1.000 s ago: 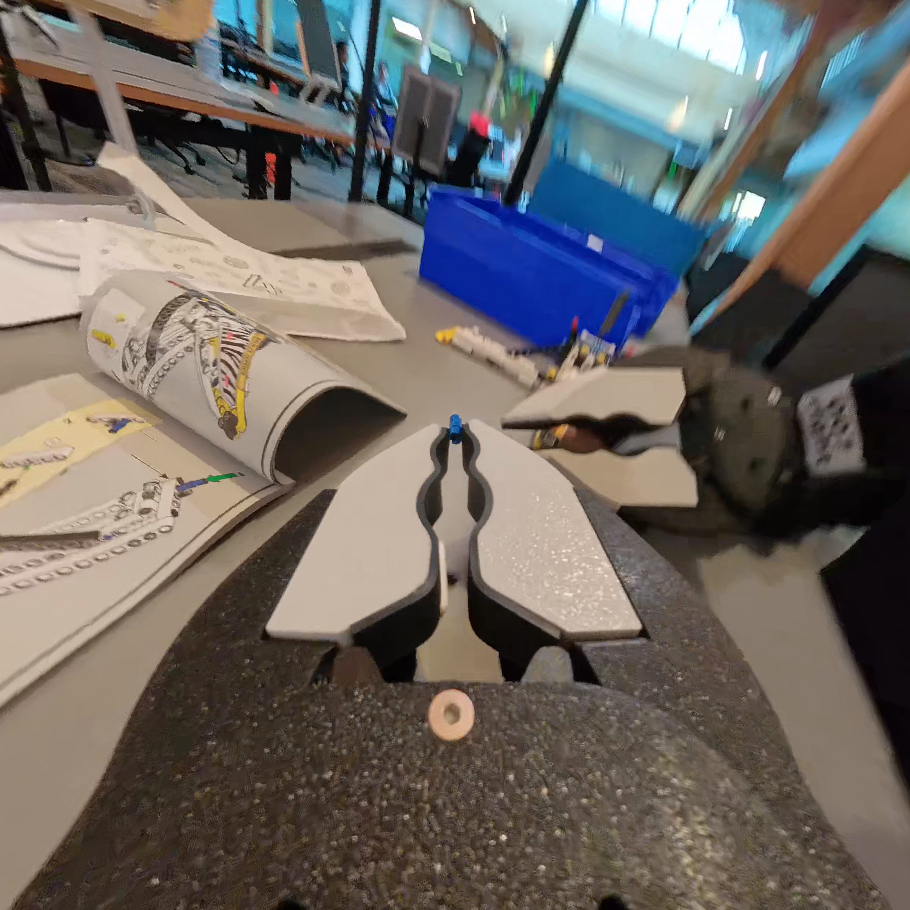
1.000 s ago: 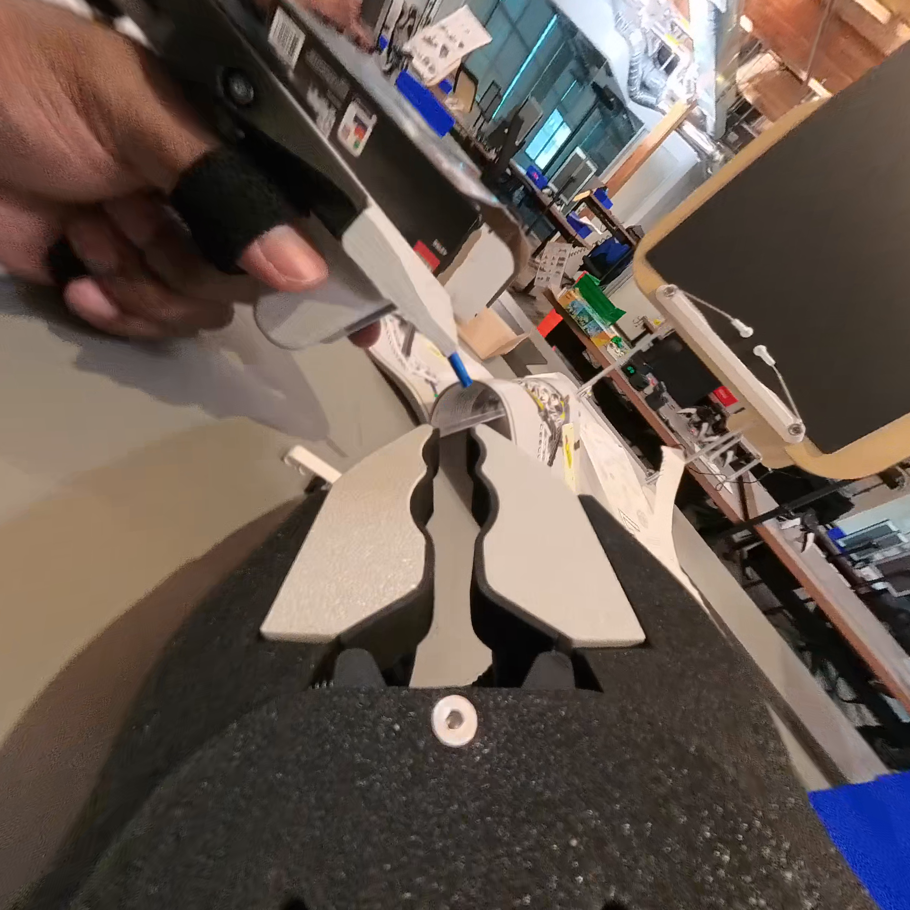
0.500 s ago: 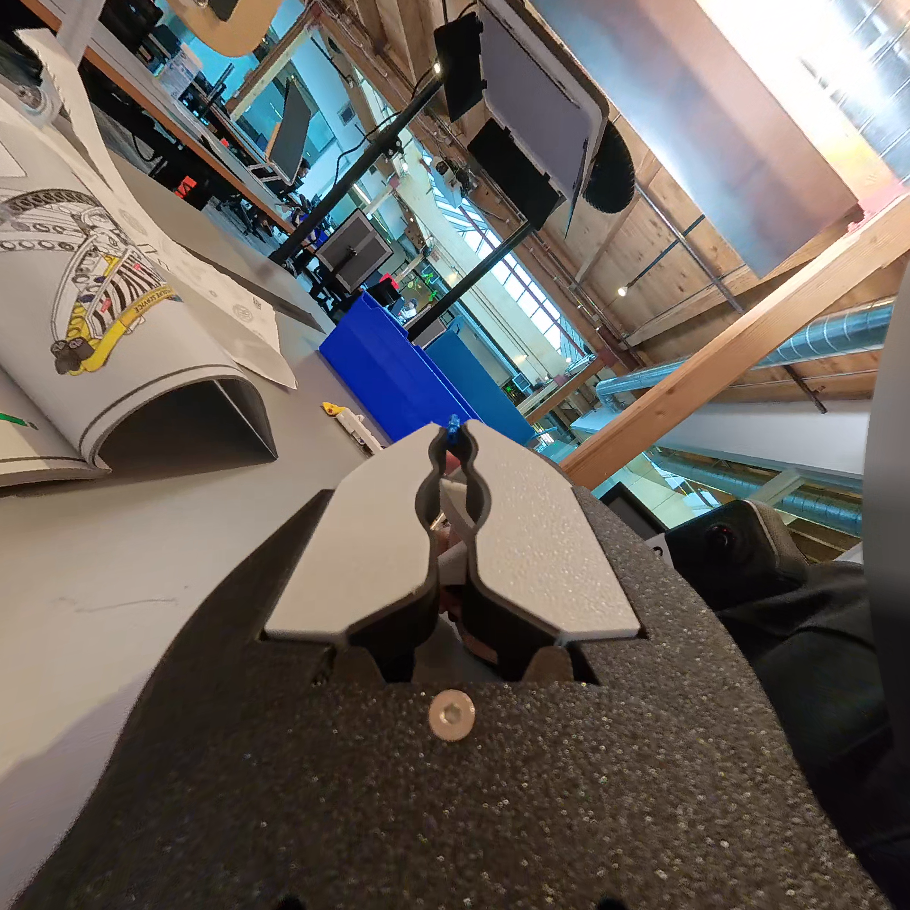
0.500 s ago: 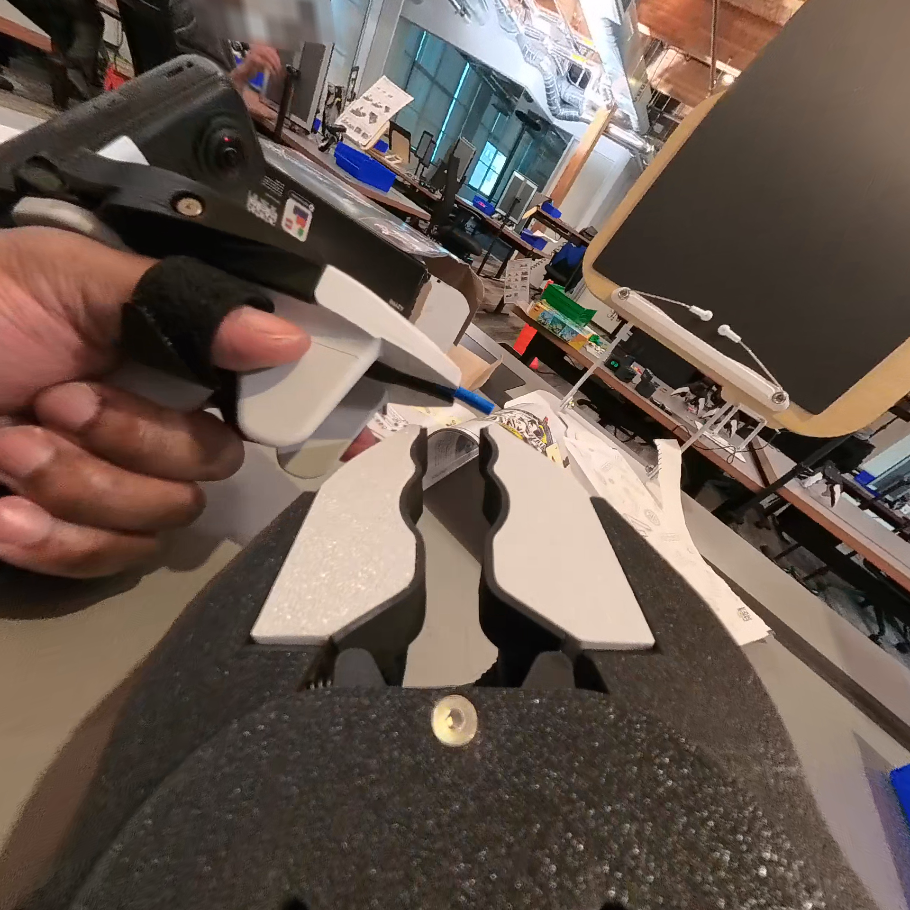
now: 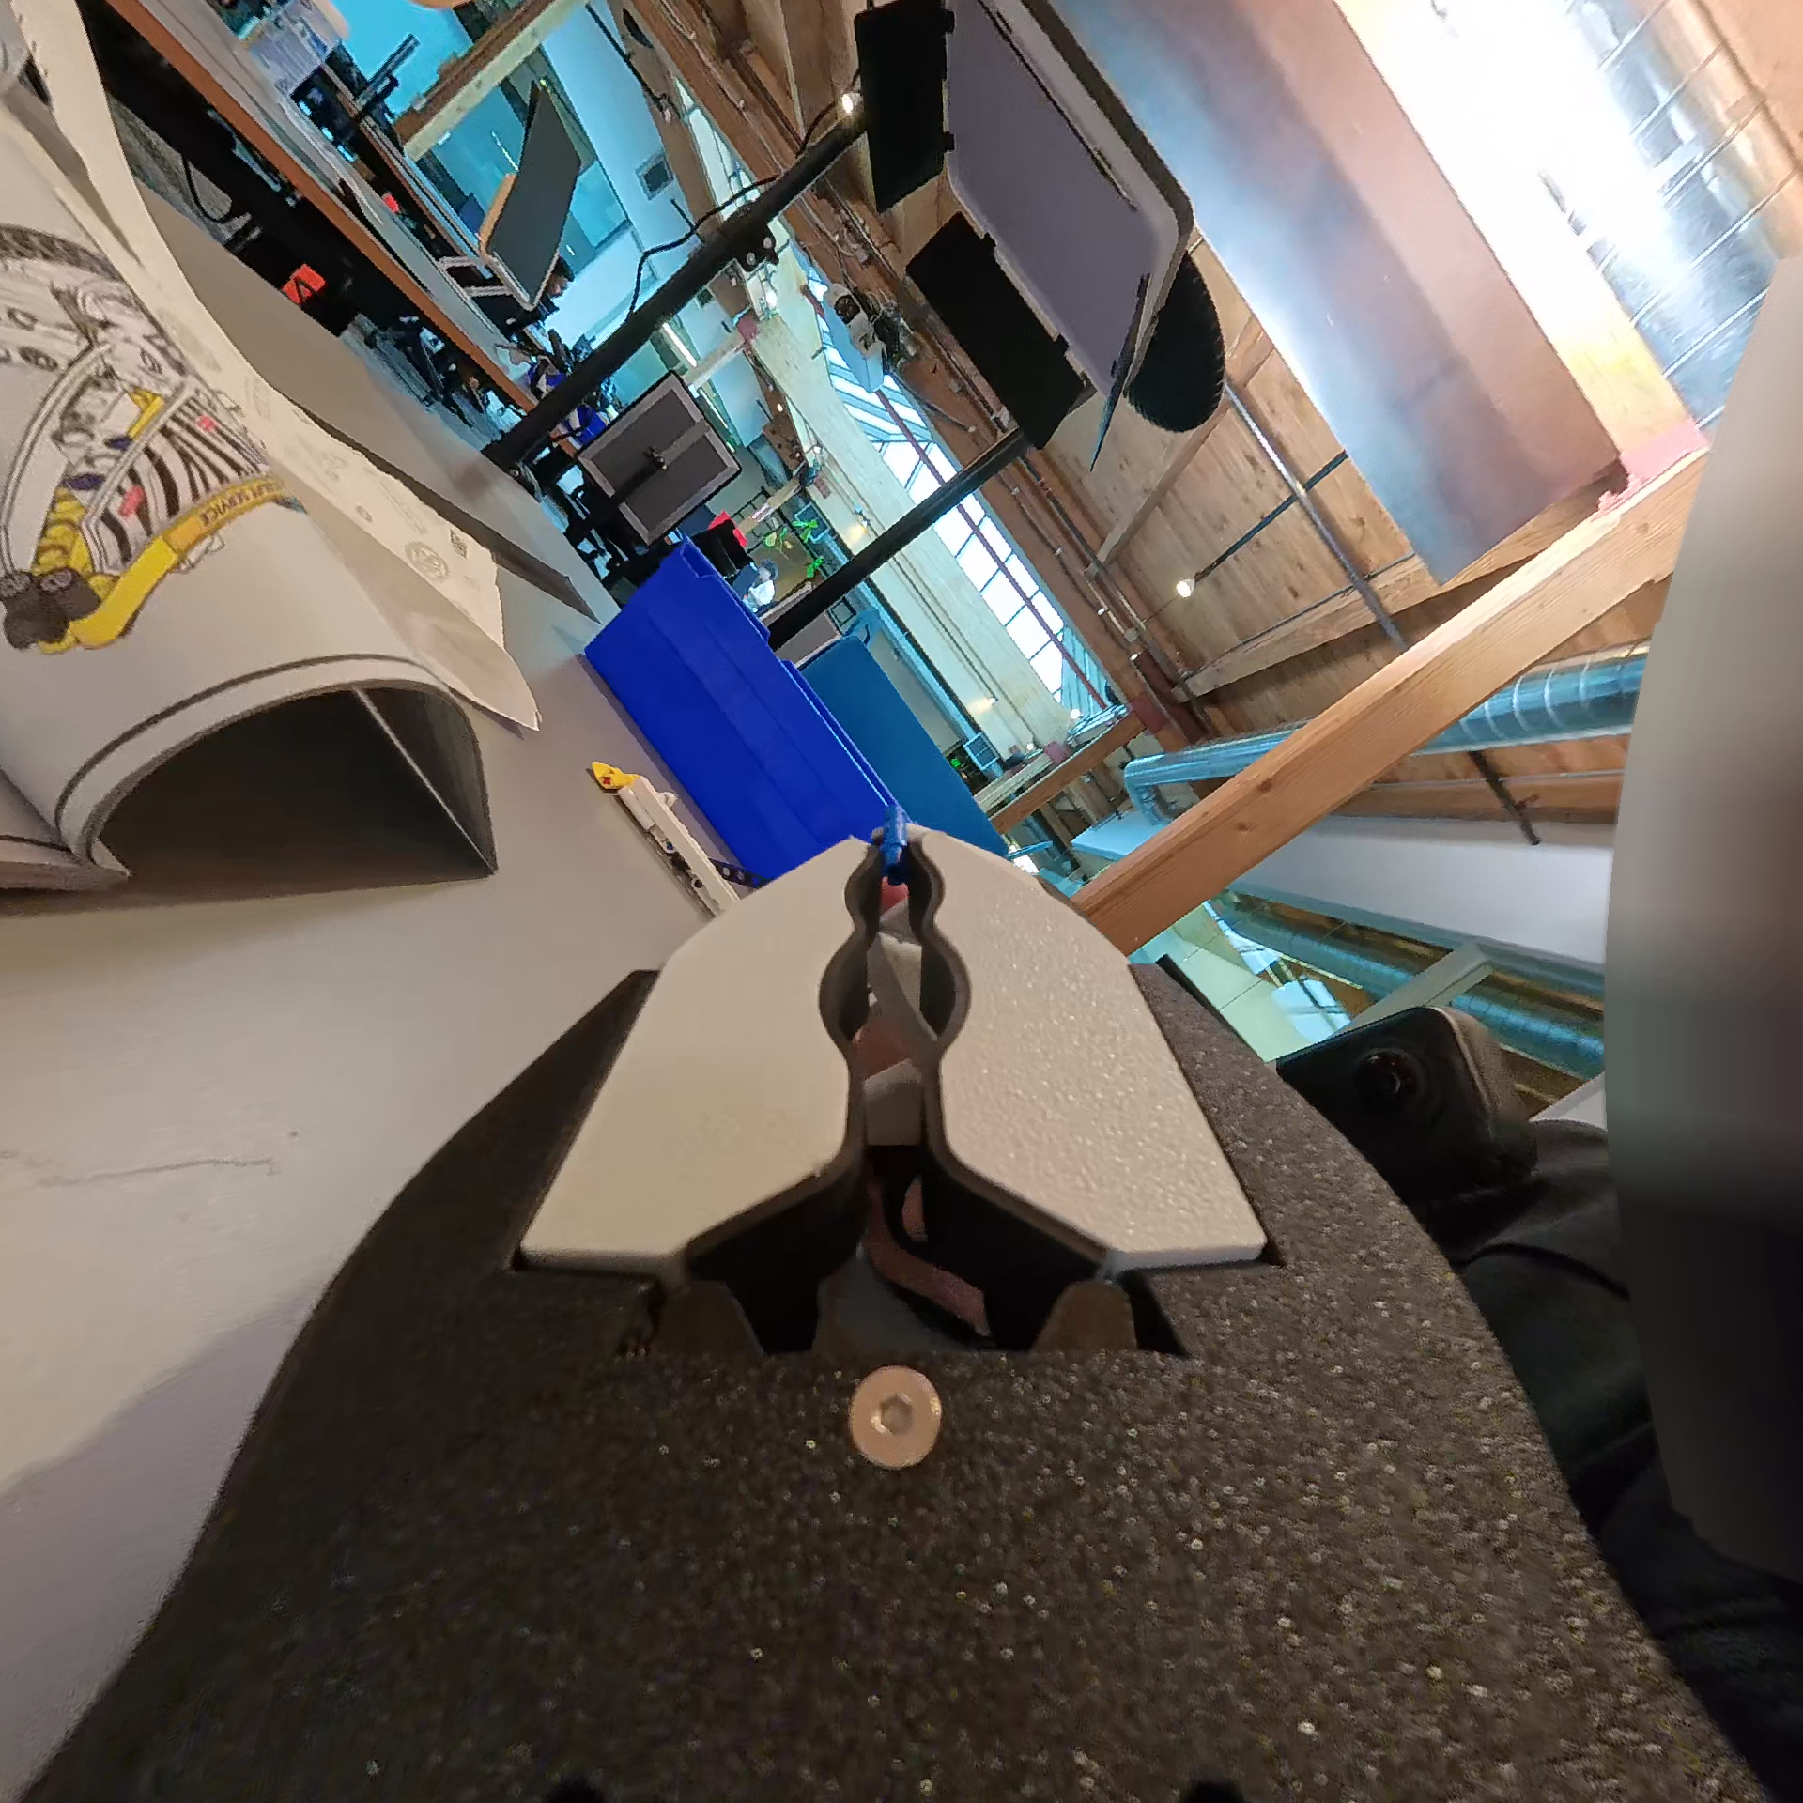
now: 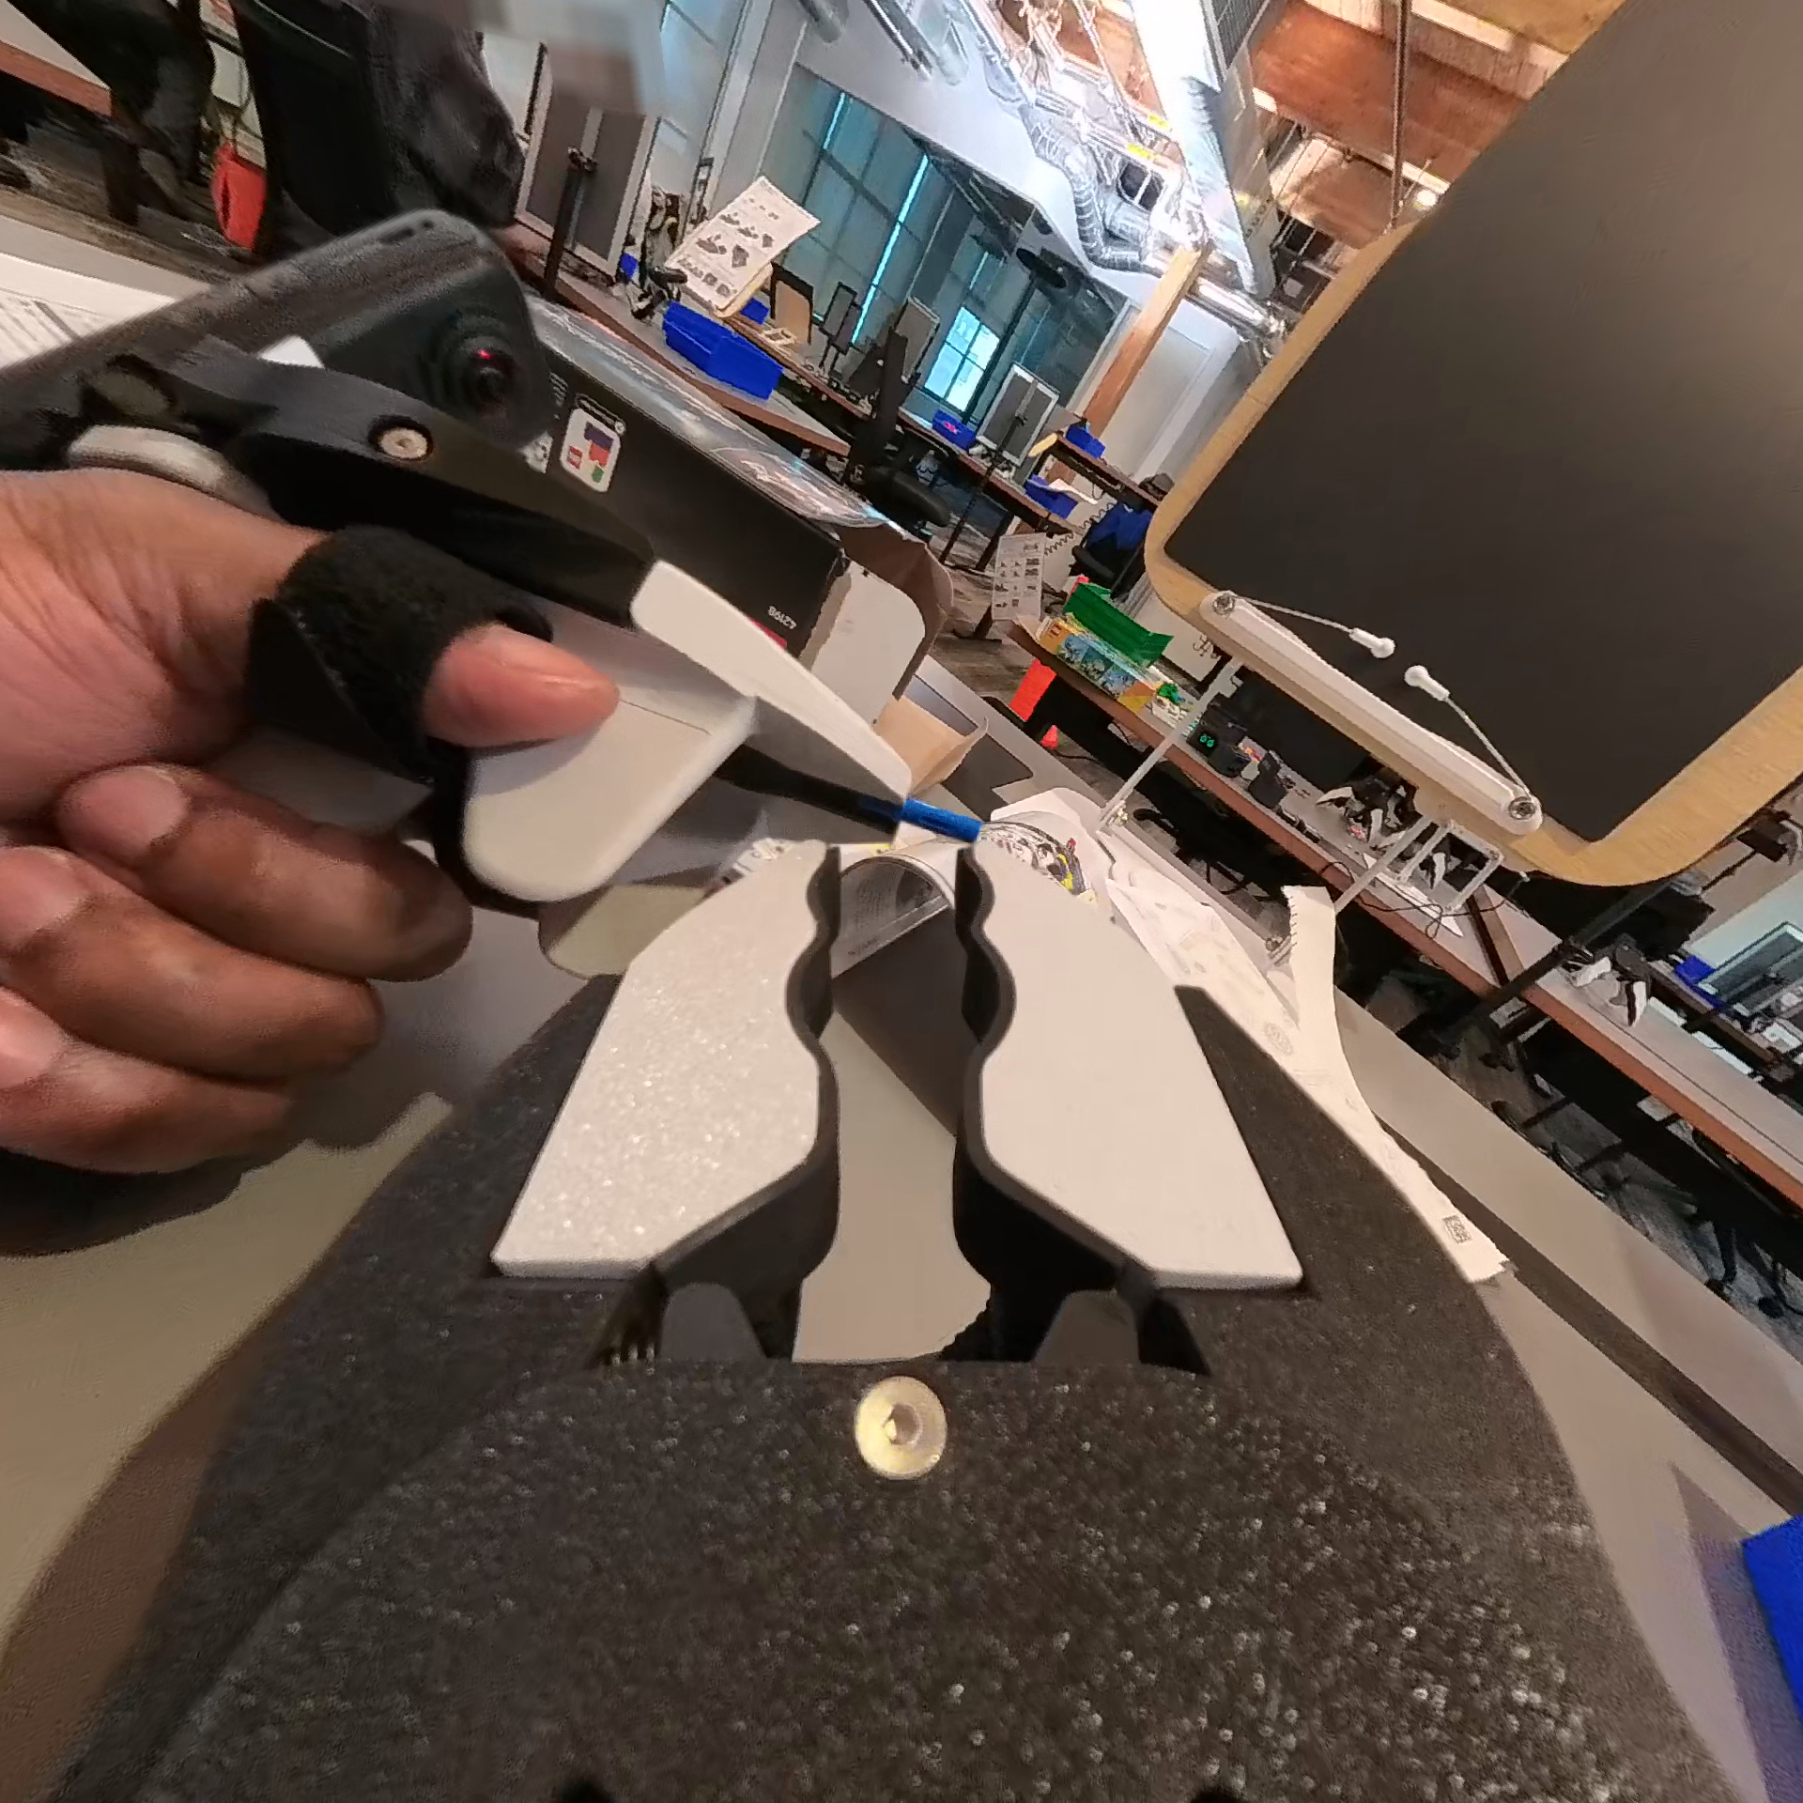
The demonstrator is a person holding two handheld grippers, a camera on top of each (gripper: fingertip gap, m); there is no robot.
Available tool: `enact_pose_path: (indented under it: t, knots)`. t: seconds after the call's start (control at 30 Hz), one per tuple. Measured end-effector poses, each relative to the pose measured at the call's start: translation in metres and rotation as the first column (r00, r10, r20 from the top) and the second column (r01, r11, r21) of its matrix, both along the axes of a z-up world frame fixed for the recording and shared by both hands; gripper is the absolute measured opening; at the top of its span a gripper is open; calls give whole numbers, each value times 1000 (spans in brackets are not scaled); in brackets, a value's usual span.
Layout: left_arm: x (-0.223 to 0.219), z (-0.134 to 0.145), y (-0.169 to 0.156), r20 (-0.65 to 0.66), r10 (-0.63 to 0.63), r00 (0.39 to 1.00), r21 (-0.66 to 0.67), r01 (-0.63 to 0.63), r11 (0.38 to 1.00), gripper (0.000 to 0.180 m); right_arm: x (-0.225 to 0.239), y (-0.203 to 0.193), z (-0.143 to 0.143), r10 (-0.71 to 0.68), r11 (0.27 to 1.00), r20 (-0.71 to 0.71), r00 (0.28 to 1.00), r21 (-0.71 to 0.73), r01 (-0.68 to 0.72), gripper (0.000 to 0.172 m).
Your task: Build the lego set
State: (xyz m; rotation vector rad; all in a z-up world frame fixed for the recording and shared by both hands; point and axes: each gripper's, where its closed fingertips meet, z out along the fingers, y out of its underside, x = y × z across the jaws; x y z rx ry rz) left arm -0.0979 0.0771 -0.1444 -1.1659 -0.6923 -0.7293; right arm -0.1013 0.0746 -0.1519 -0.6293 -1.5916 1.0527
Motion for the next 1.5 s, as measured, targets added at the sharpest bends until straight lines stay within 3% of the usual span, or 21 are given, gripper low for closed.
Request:
enact_pose_path:
  t: [0.23,0.43,1.03,1.37,1.5]
  knots:
    - [12,-1,6,21,-80,997,7,80,997,4,0,-4,-4,16,999,8,1000,28,-17,28]
    - [10,0,5,31,-74,997,19,73,997,4,5,-4,3,55,998,-28,998,17,-55,27]
    - [21,-1,6,1,-188,982,-17,188,982,4,14,-1,2,178,983,0,984,-37,-178,11]
    - [26,-4,0,-77,-271,959,-107,263,959,4,19,-4,0,226,973,24,974,-60,-224,7]
    - [16,-1,-9,-114,-238,965,-127,223,966,2,18,0,-1,220,973,38,975,-76,-216,7]
